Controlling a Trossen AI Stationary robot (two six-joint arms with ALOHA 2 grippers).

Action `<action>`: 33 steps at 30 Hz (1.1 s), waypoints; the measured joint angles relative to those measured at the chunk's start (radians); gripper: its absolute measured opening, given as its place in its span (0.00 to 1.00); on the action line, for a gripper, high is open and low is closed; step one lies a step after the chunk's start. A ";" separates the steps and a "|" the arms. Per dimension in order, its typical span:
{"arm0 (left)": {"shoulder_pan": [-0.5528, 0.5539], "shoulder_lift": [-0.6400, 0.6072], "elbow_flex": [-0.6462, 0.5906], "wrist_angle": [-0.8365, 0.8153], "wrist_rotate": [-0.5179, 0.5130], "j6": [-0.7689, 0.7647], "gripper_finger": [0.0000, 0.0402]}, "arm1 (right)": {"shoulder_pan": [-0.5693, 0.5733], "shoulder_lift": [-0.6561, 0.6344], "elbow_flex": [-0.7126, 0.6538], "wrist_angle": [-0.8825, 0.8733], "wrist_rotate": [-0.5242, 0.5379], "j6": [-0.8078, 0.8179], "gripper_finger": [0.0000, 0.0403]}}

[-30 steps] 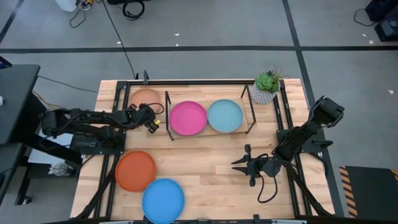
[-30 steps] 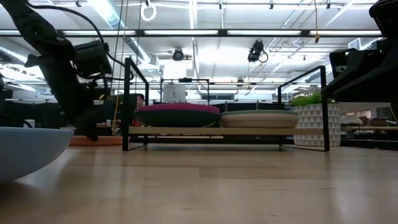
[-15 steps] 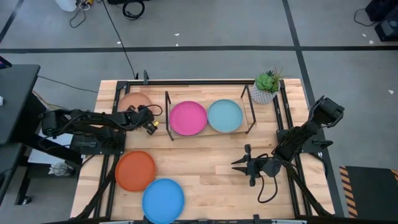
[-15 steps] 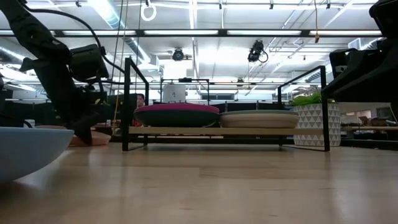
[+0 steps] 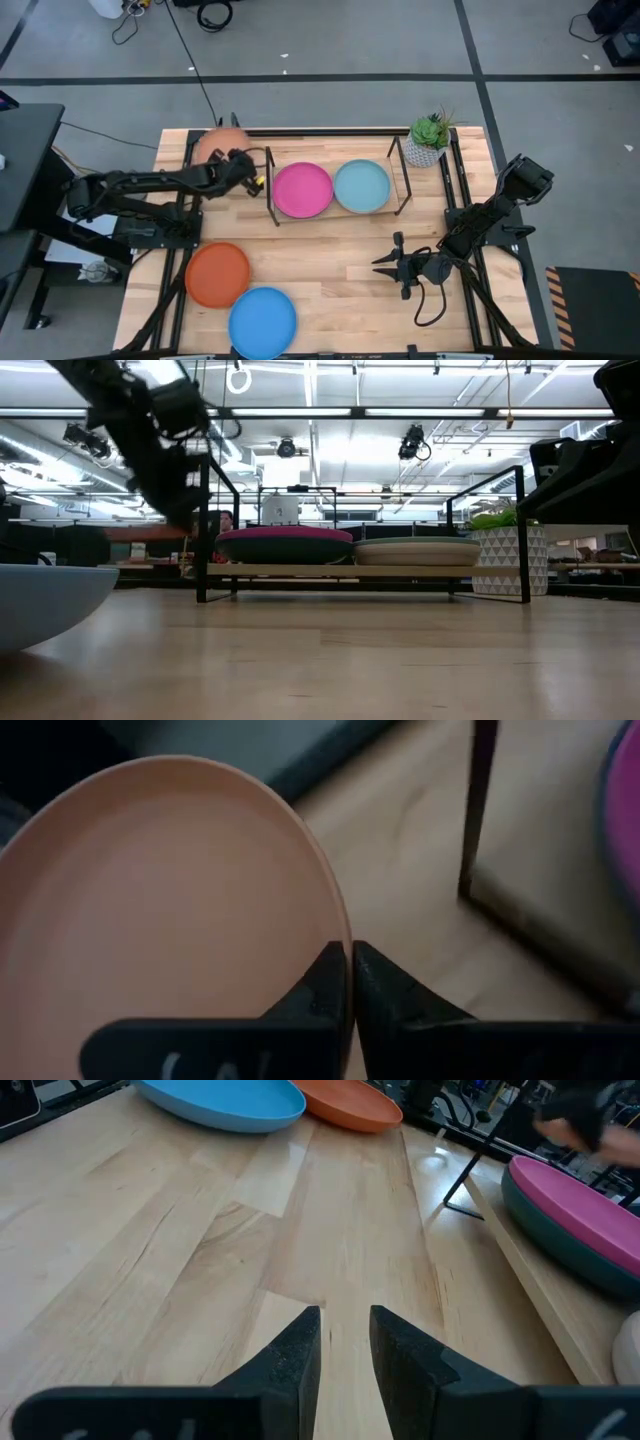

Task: Place and stack plates onto a shelf
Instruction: Stack the brown plate on top of the light blue plate on the shelf

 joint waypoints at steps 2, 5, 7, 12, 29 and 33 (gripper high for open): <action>0.000 0.000 0.050 -0.001 -0.022 0.041 0.04 | 0.000 0.000 0.000 0.000 0.000 0.001 0.24; 0.000 0.000 0.120 -0.021 -0.036 0.125 0.04 | 0.000 0.000 0.000 0.000 0.000 0.003 0.24; 0.000 0.000 0.177 -0.032 -0.050 0.160 0.04 | 0.000 0.000 0.000 0.000 0.000 0.003 0.24; 0.000 0.000 0.295 -0.127 -0.114 0.279 0.04 | 0.000 0.000 0.000 0.000 0.000 0.007 0.24; -0.191 0.211 0.359 0.321 0.350 0.356 0.04 | 0.000 0.000 0.000 0.004 0.000 -0.001 0.24; -0.239 0.334 0.449 0.308 0.419 0.386 0.04 | 0.000 0.000 0.000 0.009 0.000 -0.003 0.24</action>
